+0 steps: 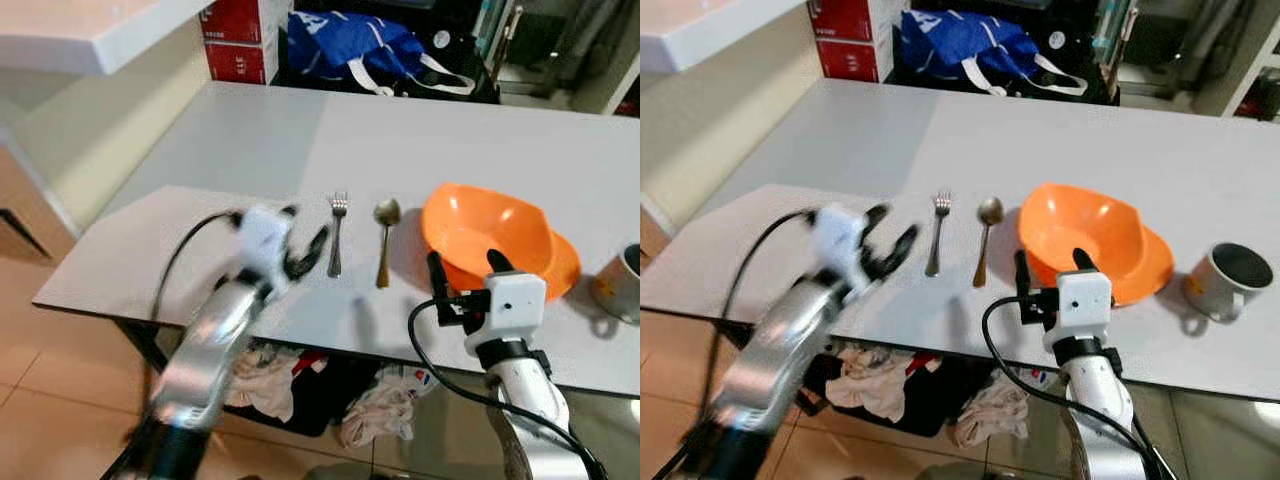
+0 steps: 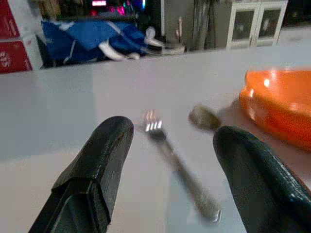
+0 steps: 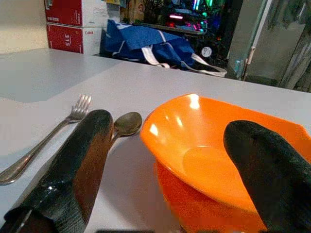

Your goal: Setting the table

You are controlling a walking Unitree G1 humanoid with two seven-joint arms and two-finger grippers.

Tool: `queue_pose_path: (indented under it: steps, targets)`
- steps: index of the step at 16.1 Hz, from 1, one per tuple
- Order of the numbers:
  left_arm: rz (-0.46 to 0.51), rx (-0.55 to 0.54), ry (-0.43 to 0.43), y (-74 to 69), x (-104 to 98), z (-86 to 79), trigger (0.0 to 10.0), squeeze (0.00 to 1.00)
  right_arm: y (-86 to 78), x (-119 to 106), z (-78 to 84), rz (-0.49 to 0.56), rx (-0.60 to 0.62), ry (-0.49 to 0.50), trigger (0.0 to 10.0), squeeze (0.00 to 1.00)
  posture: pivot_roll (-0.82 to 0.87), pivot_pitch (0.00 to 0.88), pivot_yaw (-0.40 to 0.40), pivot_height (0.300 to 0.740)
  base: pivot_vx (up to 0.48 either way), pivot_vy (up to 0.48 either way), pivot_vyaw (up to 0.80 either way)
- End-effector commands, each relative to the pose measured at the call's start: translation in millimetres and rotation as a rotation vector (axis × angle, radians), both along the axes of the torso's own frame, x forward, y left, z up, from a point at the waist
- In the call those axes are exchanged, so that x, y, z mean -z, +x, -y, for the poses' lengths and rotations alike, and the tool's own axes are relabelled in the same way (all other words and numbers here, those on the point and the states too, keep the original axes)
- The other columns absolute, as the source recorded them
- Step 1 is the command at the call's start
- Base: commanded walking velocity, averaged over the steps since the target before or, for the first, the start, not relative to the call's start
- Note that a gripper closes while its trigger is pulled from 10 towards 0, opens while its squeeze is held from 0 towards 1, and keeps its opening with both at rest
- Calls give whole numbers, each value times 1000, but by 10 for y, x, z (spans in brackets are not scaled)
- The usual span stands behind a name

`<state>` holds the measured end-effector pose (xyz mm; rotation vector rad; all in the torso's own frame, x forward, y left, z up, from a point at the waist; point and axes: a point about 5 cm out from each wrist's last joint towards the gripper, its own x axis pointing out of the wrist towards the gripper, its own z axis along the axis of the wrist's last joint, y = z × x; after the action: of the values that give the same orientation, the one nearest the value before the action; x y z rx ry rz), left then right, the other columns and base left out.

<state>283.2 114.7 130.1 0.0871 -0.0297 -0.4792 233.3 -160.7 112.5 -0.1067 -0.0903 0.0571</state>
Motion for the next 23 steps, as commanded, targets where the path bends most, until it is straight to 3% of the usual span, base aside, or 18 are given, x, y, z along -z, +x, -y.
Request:
queue_pose_path:
  steps: [1,3,18,19,20,21,23]
  targets:
    - [44,41,57,-124,5,-43,10000,0,27,2,20,14,11,9,10000,0,-13,0,12,740,0,0,0]
    - [52,73,106,-232,80,-65,10000,0,47,11,16,18,12,10,10000,0,-12,0,17,740,0,0,0]
    - [52,73,106,-232,80,-65,10000,0,47,11,16,18,12,10,10000,0,-12,0,17,740,0,0,0]
    - [26,68,112,-301,155,-112,10000,0,63,13,10,27,9,9,10000,0,-8,0,21,740,0,0,0]
    - [24,48,52,-117,89,-44,10000,0,137,7,-29,36,-2,1,10000,0,-9,0,16,740,0,-461,0]
    - [38,54,25,-23,8,35,10000,0,162,-1,-39,40,-6,-7,10000,0,-8,0,15,740,0,-431,0]
    - [26,51,16,-9,14,44,10000,0,165,9,-35,36,-8,-14,10000,0,-12,0,16,740,135,-407,0]
